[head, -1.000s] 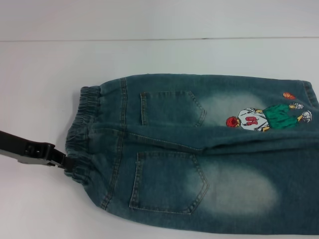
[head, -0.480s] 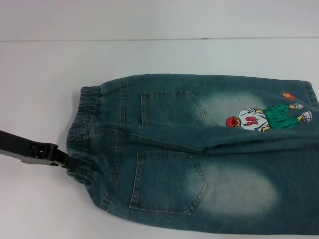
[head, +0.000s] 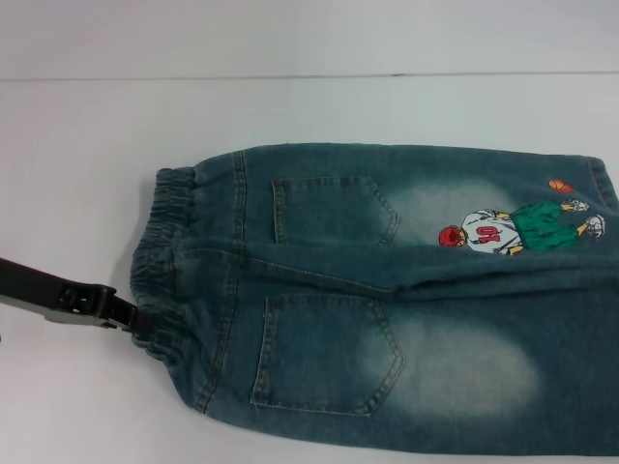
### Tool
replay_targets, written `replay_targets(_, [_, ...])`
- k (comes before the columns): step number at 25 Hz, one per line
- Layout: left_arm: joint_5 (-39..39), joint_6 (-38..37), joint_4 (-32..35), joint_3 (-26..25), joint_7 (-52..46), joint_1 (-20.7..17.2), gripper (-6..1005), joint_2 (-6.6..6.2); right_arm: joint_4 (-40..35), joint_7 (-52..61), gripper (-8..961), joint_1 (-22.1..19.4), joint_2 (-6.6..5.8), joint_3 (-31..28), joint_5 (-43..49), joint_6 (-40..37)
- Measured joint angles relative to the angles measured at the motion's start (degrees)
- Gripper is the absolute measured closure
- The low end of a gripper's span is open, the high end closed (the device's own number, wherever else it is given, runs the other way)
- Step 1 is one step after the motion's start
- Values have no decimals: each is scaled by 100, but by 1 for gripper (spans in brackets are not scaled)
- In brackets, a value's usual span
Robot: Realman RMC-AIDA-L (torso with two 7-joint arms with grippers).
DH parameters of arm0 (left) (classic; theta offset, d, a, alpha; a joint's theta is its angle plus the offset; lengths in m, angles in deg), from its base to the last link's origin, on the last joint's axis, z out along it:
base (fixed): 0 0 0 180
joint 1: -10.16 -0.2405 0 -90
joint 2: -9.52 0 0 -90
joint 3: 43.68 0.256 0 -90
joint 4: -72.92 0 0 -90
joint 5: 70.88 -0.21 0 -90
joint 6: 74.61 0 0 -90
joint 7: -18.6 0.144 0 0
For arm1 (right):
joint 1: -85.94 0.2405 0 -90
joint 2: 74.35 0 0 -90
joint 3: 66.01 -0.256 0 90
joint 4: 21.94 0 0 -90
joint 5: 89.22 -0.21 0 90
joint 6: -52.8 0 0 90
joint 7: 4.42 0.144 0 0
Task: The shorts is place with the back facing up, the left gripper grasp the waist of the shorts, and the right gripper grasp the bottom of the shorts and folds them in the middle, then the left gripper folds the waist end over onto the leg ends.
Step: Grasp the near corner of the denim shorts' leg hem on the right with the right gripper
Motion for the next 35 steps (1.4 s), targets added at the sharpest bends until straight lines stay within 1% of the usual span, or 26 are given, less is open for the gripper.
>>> replay_targets(3, [0,2,-2,6,7,0,945,0,4,31,387,8,94,205,27,126])
replay_targets(6, [0,4,-3,6,14,-3,945,0,27,40,390,21,169,265,181,264])
replay_targets(9, [0,4,-3,16,17,3,945,0,34,39,393,53,214,276,337,337])
replay_targets(16, [0,-8,-2,31,20,13,946,1,39,40,399,26,185,229,385,365])
replay_targets(24, [0,-15,-2,29,20,1,946,1,41,0,399,18,243,227,392,440])
replay_targets(35, [0,-41,-2,22,31,-2,946,1,49,-34,402,40,362,229,364,593])
